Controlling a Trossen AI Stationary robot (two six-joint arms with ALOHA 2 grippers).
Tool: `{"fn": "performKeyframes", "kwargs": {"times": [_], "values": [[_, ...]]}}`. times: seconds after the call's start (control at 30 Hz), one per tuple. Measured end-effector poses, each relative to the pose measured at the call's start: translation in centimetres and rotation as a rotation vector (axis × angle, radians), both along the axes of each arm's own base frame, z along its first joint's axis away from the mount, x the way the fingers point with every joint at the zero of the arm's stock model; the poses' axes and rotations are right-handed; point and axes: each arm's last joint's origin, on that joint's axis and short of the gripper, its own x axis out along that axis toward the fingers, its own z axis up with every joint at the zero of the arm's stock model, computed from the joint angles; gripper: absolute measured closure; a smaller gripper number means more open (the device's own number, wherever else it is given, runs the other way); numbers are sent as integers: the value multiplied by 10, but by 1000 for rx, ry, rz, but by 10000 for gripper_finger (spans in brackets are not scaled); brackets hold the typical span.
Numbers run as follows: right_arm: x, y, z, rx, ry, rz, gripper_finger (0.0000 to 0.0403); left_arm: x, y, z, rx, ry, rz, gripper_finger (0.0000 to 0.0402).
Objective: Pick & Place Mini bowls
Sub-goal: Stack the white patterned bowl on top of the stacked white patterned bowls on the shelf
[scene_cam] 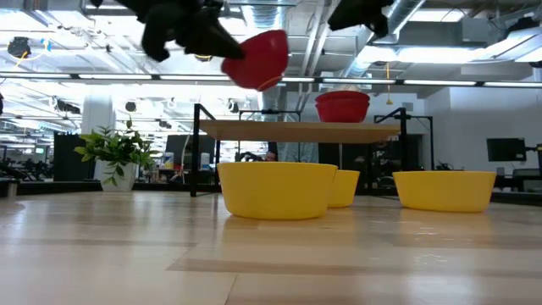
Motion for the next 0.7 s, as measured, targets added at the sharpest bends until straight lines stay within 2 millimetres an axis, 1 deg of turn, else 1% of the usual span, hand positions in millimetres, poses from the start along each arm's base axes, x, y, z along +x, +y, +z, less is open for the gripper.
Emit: {"fn": "performKeyframes", "kwargs": {"times": [0.13, 0.23, 0.3, 0.4, 0.5, 0.6, 0.7], "values": [[-8, 0, 8, 13, 56, -67, 379, 20, -9, 2, -28, 12, -10, 390], [-13, 3, 18, 16, 82, -69, 398, 36, -20, -1, -26, 35, -36, 390], [-16, 5, 23, 21, 83, -56, 400, 48, -27, -3, -24, 47, -51, 390], [-18, 5, 23, 28, 114, -51, 391, 63, -38, -8, -4, 65, -47, 389], [-22, 4, 19, 63, 159, -59, 380, 74, -46, -14, 23, 80, -25, 390], [-20, 3, 13, 107, 212, -48, 362, 80, -52, -15, 41, 79, -6, 390], [-13, 3, 7, 116, 243, -39, 339, 83, -54, -17, 56, 79, 15, 388]]}}
